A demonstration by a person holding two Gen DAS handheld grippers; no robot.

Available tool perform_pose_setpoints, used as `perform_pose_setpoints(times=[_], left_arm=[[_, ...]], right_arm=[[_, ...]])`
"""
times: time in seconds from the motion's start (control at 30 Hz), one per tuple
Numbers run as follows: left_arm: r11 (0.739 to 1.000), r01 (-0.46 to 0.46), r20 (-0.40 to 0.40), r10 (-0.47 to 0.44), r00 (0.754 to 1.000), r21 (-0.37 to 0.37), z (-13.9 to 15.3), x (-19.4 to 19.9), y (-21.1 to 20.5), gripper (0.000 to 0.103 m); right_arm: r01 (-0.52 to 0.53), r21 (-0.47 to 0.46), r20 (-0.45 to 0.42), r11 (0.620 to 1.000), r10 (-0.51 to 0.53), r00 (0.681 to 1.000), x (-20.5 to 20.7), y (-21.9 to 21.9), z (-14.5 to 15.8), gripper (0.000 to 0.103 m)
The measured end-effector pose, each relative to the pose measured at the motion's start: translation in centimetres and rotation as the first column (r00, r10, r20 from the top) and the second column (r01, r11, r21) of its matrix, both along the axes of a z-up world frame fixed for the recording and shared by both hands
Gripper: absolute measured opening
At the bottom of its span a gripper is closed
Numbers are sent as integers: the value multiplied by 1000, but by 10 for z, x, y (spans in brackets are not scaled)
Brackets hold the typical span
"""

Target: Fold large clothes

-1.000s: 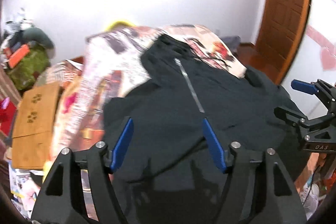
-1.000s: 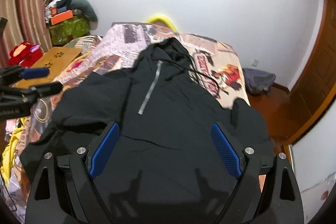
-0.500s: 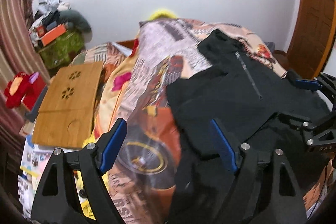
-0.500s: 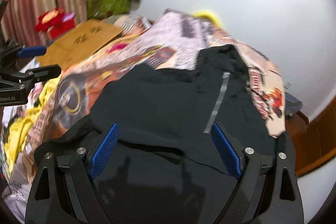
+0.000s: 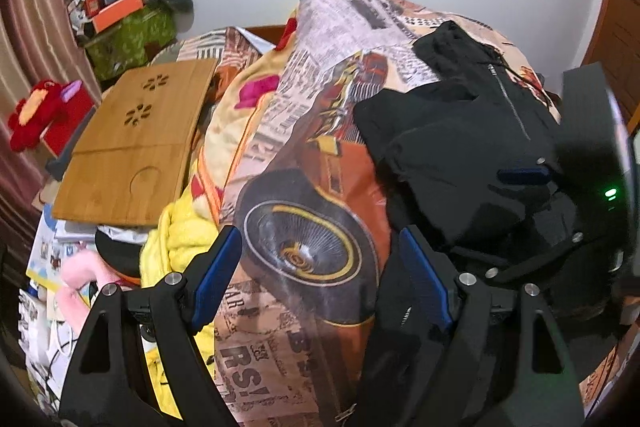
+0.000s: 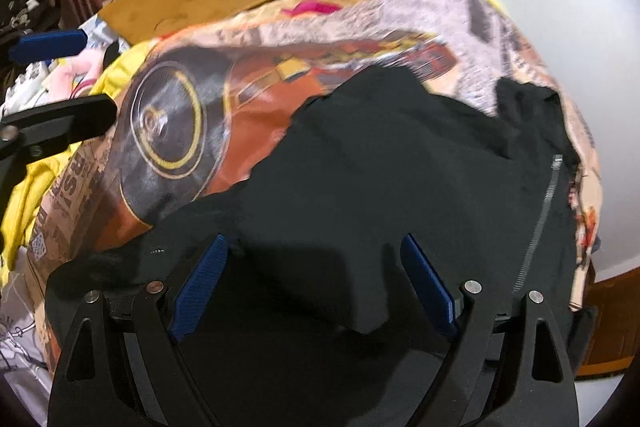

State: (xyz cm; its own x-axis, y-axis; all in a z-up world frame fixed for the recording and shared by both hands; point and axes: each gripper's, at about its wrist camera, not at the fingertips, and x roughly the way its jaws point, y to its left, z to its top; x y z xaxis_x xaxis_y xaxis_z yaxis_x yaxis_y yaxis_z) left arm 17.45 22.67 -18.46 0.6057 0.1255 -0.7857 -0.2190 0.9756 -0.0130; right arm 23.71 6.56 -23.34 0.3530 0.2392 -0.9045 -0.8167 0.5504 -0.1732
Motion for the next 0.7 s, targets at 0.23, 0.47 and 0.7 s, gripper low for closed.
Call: perform_pose_setpoints(times=[0.23,0.47,0.7], left_arm=[[1000,-4,-22,4,1000,7,-10,1,0,80],[1000,8,-26,-7,1000,17,-10,1,-7,80],[1000,19,-43,-18,999,19,-11,5,-17,80]], right_arm=[[-10,-39,32,999,12,999,-1,9,-18,66],[64,149,-53,987,-56,997,10,-7,7,21],[182,305,-22,935,-185,983,30,-42,55,11]])
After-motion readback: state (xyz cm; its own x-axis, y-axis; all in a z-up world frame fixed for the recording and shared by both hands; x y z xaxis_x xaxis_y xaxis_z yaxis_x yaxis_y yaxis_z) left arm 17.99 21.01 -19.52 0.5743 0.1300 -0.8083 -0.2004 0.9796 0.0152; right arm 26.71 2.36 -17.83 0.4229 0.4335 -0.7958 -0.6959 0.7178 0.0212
